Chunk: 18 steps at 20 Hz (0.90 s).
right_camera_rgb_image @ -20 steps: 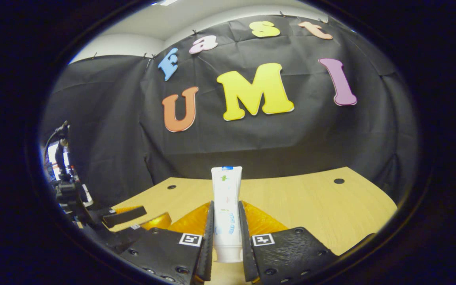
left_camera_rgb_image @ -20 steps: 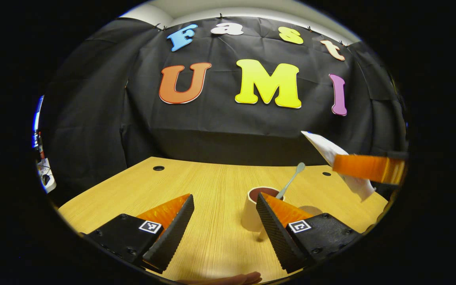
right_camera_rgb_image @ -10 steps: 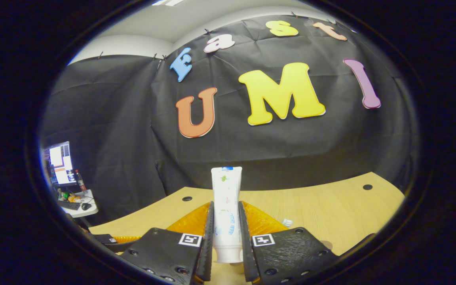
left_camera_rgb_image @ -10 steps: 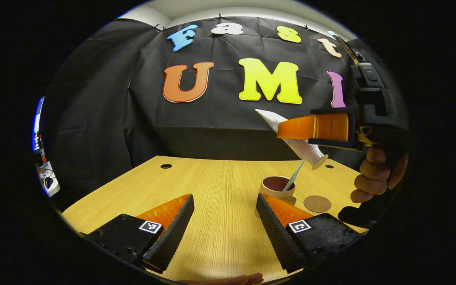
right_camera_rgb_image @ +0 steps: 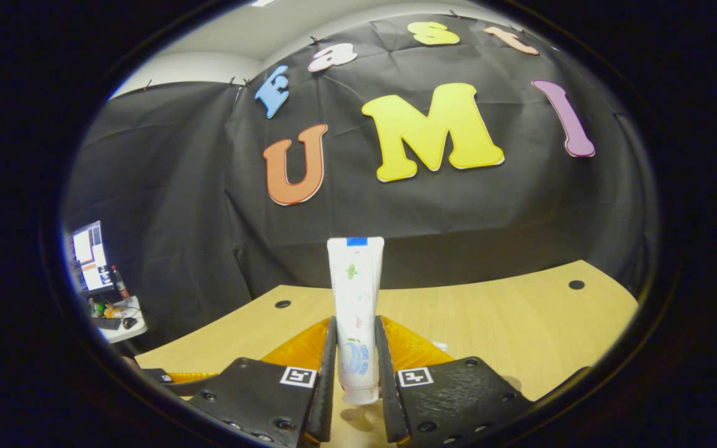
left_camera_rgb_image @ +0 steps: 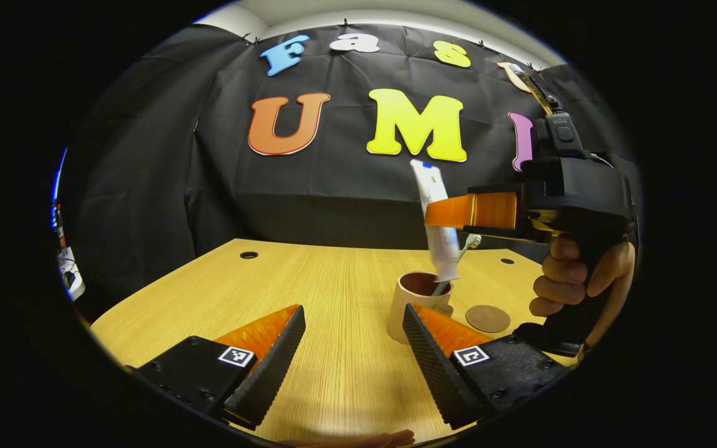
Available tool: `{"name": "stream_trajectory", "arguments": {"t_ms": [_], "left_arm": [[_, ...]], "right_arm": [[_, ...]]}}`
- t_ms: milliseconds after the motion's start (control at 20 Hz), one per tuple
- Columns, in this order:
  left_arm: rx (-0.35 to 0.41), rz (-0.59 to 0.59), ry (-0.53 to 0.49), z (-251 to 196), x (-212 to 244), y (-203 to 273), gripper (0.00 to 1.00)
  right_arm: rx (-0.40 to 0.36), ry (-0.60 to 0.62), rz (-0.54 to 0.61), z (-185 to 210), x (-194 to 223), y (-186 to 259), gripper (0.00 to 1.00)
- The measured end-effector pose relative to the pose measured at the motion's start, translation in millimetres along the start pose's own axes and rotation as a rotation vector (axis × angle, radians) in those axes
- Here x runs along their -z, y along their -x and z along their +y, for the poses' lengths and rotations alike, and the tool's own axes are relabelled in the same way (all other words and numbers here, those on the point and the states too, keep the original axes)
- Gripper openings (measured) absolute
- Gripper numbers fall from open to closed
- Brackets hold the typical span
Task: Put the toothbrush and toothpaste on the desktop into the cup, then pick up the cup and place it on the coaster on the desktop.
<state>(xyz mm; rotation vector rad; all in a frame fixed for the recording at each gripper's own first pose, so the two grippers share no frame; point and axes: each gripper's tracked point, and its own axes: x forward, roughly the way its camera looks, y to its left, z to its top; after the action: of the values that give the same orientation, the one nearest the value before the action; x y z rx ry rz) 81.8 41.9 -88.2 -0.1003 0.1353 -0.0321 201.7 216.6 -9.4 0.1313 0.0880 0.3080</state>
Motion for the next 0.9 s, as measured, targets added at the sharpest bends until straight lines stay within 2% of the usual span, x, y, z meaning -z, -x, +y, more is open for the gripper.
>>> {"name": "stream_trajectory", "arguments": {"t_ms": [150, 250, 400, 900], "left_arm": [[-0.006, 0.001, -0.002, 4, 2, -1, 1.00], [-0.006, 0.002, -0.001, 3, 2, 0, 1.00], [-0.002, 0.009, 0.003, 1, 4, -2, 1.00], [0.019, 0.010, -0.003, -9, 3, 0, 1.00]], "right_arm": [[-0.010, -0.014, 0.013, 0, 4, -2, 0.35], [-0.005, -0.008, -0.008, -1, -2, 1, 0.31], [0.000, 0.020, -0.024, 0, -4, 4, 0.31], [-0.006, 0.001, -0.047, -4, -14, 16, 0.31]]}}
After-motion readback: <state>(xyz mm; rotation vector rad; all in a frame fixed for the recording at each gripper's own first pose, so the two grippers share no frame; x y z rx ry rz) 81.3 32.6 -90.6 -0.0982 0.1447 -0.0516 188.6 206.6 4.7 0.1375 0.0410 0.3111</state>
